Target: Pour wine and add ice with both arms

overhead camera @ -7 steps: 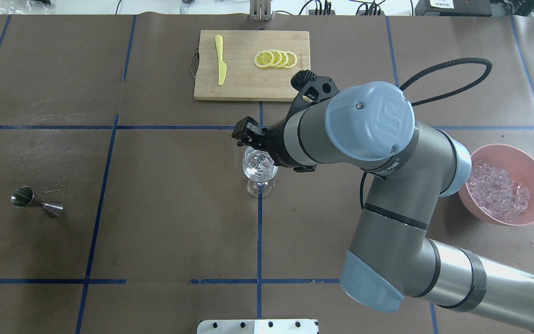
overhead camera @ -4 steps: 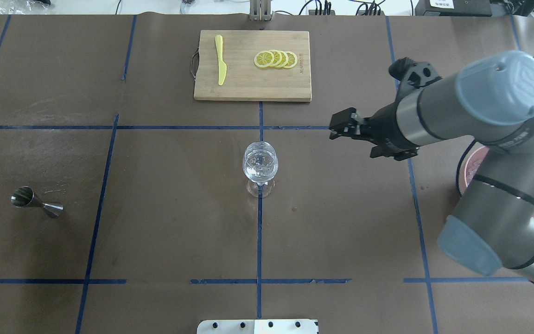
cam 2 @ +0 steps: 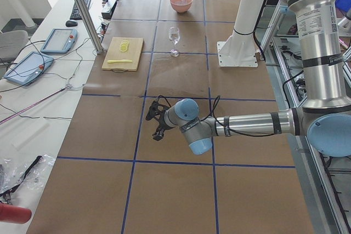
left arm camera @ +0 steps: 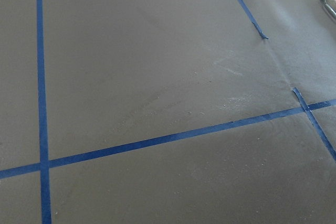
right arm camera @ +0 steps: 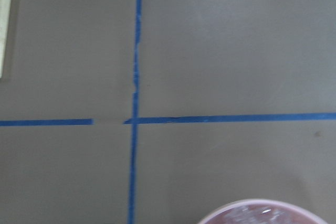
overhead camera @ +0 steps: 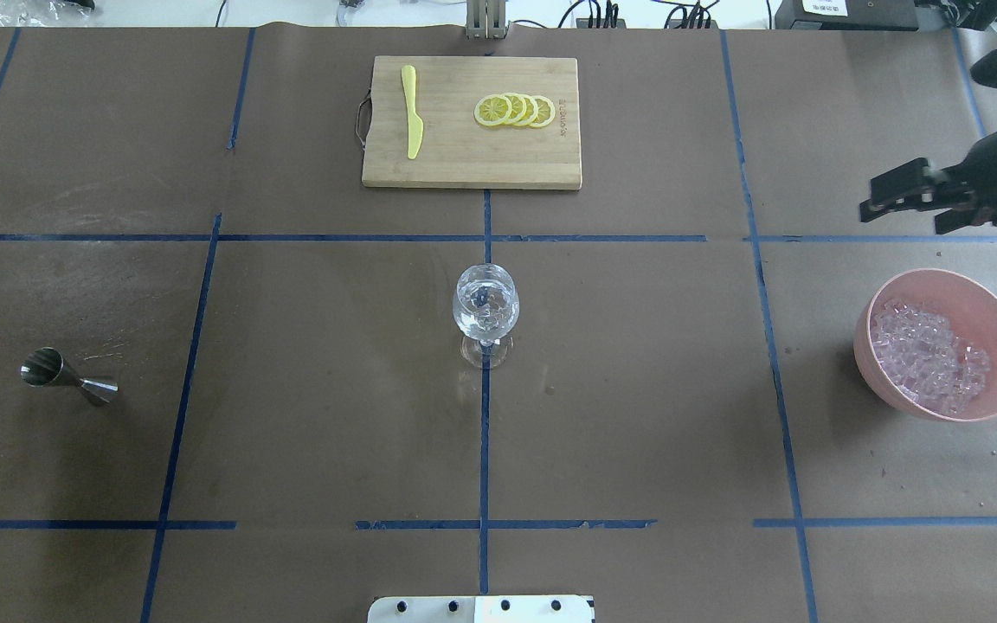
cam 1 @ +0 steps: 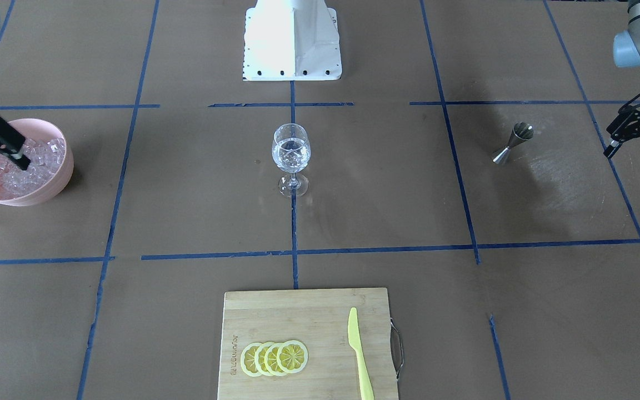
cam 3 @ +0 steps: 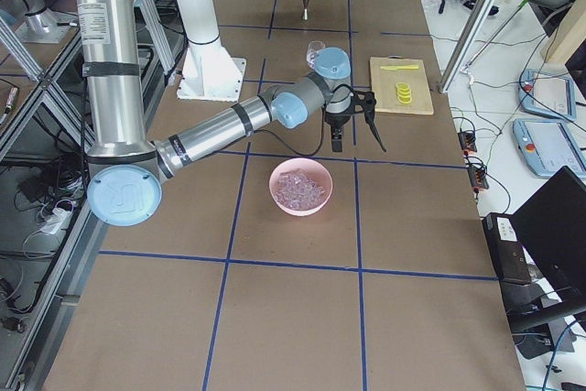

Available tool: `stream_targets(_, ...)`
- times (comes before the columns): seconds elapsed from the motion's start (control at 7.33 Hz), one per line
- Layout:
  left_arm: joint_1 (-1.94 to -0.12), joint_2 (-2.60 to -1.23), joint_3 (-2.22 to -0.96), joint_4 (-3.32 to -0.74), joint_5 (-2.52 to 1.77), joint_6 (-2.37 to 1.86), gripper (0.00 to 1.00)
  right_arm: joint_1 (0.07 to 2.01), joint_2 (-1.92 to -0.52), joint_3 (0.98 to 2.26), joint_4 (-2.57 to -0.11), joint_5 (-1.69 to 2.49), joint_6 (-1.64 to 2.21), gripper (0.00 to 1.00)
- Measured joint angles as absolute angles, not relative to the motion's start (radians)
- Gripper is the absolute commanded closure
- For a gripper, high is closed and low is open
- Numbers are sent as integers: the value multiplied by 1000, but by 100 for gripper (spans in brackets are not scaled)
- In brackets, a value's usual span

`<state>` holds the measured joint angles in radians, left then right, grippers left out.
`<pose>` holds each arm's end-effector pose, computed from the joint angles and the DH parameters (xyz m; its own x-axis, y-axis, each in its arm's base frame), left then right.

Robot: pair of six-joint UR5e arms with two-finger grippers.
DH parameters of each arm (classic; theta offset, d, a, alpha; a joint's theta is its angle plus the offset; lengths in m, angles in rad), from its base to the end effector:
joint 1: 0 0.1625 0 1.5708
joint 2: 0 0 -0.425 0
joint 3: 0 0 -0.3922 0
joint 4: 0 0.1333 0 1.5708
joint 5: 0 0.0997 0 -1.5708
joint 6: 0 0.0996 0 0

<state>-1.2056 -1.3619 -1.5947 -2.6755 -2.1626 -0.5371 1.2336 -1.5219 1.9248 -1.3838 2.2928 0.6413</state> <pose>0.0786 -0.4234 0.6212 0.6406 0.3211 -0.6975 0.1296 0.8501 0.5104 -0.1037 -0.4998 0.4399 0.6345 -0.0078 0.7729 -0.1306 0.9845 0.1172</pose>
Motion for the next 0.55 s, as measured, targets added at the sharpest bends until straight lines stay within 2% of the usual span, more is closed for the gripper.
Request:
stream_targets(0.27, -1299, -1432, -1615, -2411, -2158, -266, 0, 1401, -1510, 1746, -1393, 2316, 278, 0)
stream_targets(0.55, -1414, -1544, -1649, -2098, -2167, -106, 0, 1473, -1475, 1633, -1433, 2312, 77, 0)
